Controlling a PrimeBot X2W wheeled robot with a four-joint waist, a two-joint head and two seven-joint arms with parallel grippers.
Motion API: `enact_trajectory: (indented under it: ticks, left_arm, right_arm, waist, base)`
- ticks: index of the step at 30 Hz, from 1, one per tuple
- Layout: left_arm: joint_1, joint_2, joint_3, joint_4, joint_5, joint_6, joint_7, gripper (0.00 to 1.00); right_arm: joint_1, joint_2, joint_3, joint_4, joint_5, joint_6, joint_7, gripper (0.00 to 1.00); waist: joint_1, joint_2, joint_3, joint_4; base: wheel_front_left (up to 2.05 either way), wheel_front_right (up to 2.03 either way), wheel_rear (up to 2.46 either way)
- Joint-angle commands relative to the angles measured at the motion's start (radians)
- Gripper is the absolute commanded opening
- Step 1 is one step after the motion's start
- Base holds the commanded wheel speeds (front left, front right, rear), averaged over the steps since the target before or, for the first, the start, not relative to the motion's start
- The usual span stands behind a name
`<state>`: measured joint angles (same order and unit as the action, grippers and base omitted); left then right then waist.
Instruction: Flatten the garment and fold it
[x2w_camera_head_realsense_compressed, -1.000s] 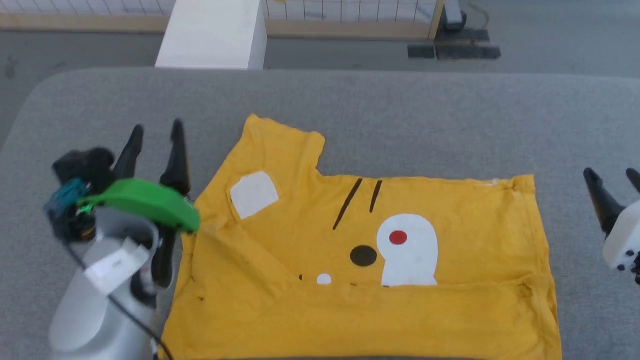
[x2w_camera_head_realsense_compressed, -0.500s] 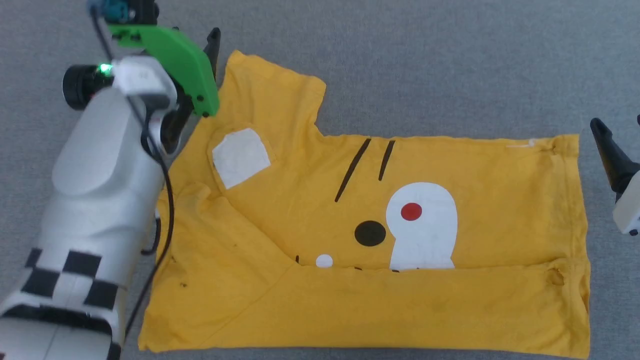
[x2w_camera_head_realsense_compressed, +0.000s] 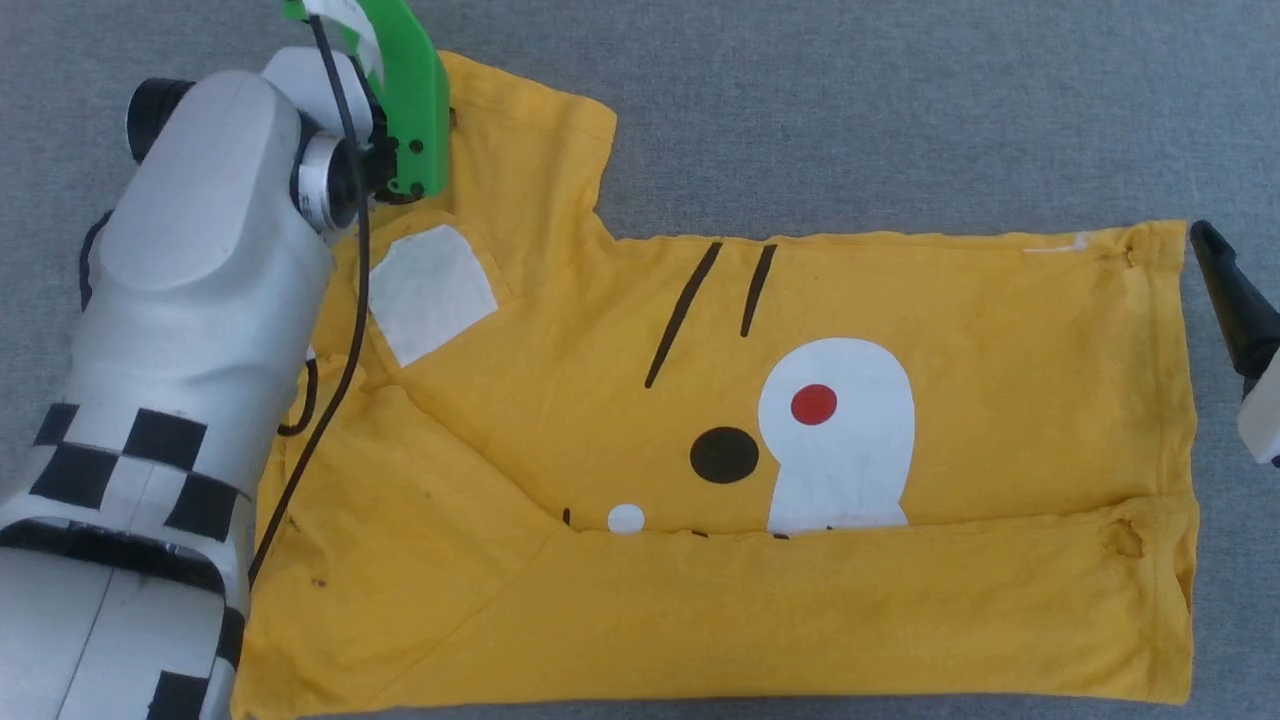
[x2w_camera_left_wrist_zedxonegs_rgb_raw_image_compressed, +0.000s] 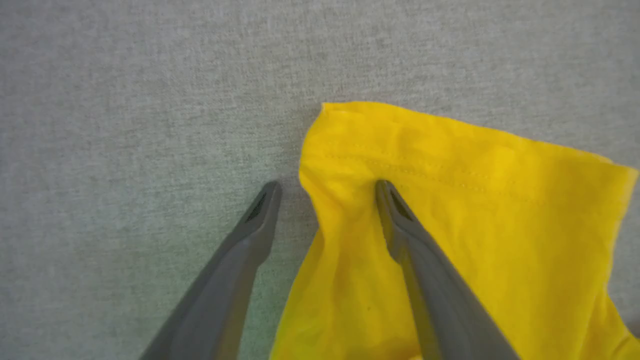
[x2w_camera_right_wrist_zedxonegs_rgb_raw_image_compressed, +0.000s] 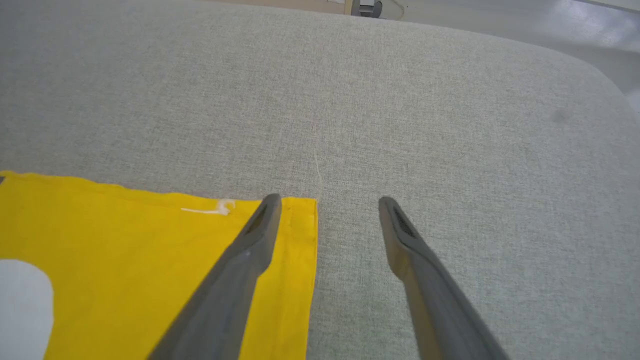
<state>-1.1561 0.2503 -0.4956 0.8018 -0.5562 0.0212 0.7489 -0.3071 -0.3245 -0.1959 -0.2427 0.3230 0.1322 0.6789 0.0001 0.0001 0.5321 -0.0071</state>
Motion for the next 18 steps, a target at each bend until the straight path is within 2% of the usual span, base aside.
enact_trajectory:
  ticks: [1,2,3,12,18]
  left_arm:
    - [0.040,-0.010,-0.011,0.033,-0.010,0.013,0.026,1.00]
    - [0.044,-0.009,-0.011,0.032,-0.012,0.013,0.027,0.37]
    - [0.050,-0.009,-0.007,0.029,-0.018,0.011,0.023,0.00]
    - [0.074,-0.005,0.088,-0.028,-0.110,0.011,-0.066,0.00]
    - [0.102,0.019,0.102,-0.102,-0.127,0.000,-0.081,0.00]
  right_arm:
    - [-0.006,0.001,-0.003,-0.011,0.006,-0.002,0.005,1.00]
    - [-0.006,0.002,-0.003,-0.013,0.006,-0.002,0.006,1.00]
    - [-0.007,0.003,-0.003,-0.015,0.007,-0.002,0.006,1.00]
    - [-0.005,-0.012,0.011,-0.015,-0.006,-0.002,0.030,1.00]
    - [-0.041,-0.067,0.073,0.026,-0.034,-0.002,0.200,1.00]
  waist:
    - [-0.0001,-0.0001,0.011,-0.005]
    - [-0.0001,-0.0001,0.014,-0.005]
    - [-0.0001,-0.0001,0.016,-0.005]
    - [-0.0001,-0.0001,-0.012,0.009]
    - [-0.0001,-0.0001,-0.031,0.015]
  base:
    - [0.00,0.00,0.00]
    - [0.00,0.00,0.00]
    - [0.00,0.00,0.00]
    - [0.00,0.00,0.00]
    - [0.00,0.00,0.00]
